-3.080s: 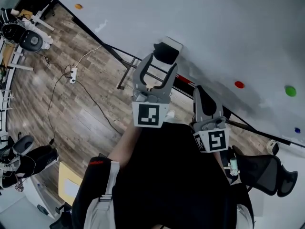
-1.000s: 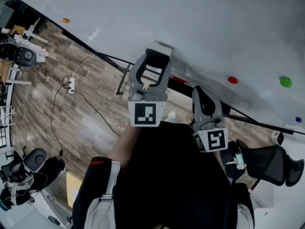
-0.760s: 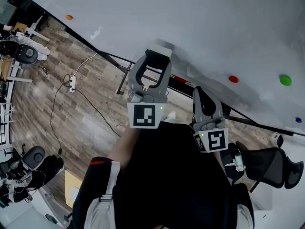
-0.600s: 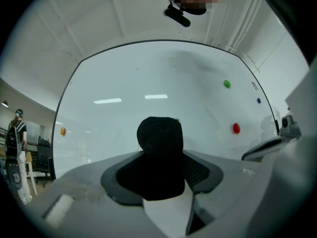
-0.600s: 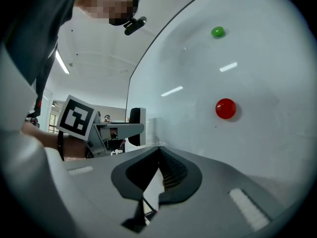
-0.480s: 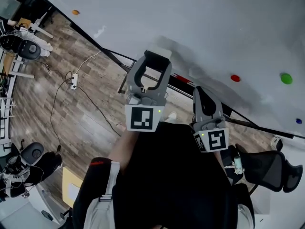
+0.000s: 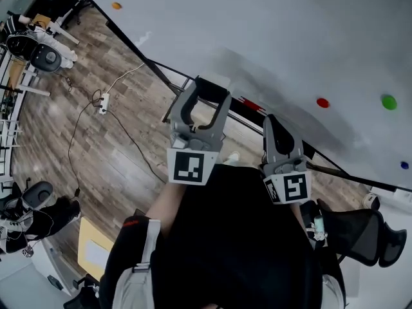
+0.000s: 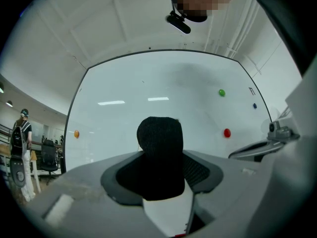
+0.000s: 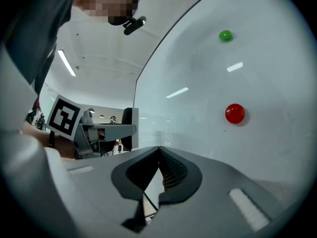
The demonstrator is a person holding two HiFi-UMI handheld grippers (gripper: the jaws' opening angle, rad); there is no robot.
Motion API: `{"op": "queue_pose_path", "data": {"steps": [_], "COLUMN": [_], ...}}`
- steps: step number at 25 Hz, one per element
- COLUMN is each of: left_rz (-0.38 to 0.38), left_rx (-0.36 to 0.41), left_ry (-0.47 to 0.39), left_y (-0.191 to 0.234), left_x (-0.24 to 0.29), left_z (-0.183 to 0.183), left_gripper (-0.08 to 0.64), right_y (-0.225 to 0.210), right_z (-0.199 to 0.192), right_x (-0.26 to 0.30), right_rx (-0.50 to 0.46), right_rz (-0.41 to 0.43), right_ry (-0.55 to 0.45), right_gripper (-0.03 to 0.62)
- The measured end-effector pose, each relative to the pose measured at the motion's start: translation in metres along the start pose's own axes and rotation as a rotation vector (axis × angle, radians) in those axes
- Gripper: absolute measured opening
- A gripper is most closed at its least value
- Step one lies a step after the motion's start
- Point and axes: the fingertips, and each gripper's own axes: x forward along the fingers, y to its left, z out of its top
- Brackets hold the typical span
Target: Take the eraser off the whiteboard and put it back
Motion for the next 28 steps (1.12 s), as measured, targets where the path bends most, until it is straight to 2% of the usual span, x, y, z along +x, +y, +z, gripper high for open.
{"op": "queue_pose_path", "data": {"steps": [15,18,22,28], "left_rz": [0.051,0.049,0.053,0.044], "left_rx": [-0.005,0.005,-0.021,0.003], "left_ry": [0.025,0.032,0.029,0.028], "left_y": [0.008,0.006,0.005,0.002], "left_x": [-0.05,-0.059,-0.065,-0.064], "left_z": [-0.014,-0.021,-0.025,-0.022], "left_gripper": [0.229,0.229,0.229,0.229], "right_y": [0.013,0.012,0.011,0.014], "right_z": [0.013,0.012,0.012,0.013], "right_x": [0.001,0.0,0.001,0.003], "right_rx": [-0.036,-0.039,-0.039,-0.037], "right_rz": [0.053,0.051,0.051,0.056], "right_ry": [-0.031,-0.038,-0.036,-0.036], "right_gripper": [0.002,0.002,0.002,0.002]}}
